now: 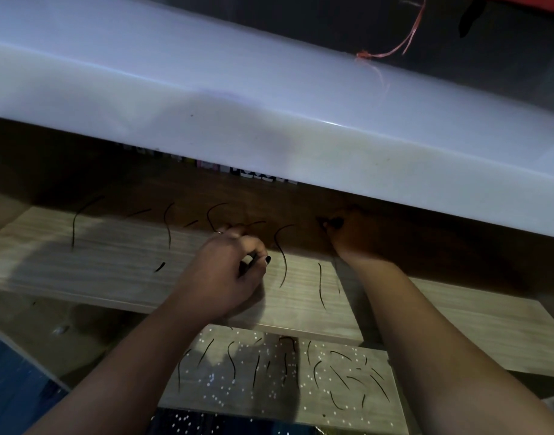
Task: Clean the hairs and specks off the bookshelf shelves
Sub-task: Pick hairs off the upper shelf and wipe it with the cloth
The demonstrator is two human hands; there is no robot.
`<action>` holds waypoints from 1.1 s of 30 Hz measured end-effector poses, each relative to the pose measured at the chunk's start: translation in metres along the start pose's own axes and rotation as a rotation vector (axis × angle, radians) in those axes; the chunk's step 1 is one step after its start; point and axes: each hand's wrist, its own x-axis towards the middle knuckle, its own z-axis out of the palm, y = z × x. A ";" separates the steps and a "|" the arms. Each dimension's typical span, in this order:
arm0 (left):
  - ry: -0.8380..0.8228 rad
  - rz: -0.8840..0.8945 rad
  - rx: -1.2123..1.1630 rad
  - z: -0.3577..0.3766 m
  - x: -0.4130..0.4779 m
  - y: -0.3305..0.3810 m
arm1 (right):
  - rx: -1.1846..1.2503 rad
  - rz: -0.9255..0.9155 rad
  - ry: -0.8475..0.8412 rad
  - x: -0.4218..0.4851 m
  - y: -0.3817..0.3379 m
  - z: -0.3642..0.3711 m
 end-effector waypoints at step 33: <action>0.012 -0.005 -0.014 -0.002 -0.004 0.002 | -0.047 -0.027 -0.047 -0.007 0.008 -0.012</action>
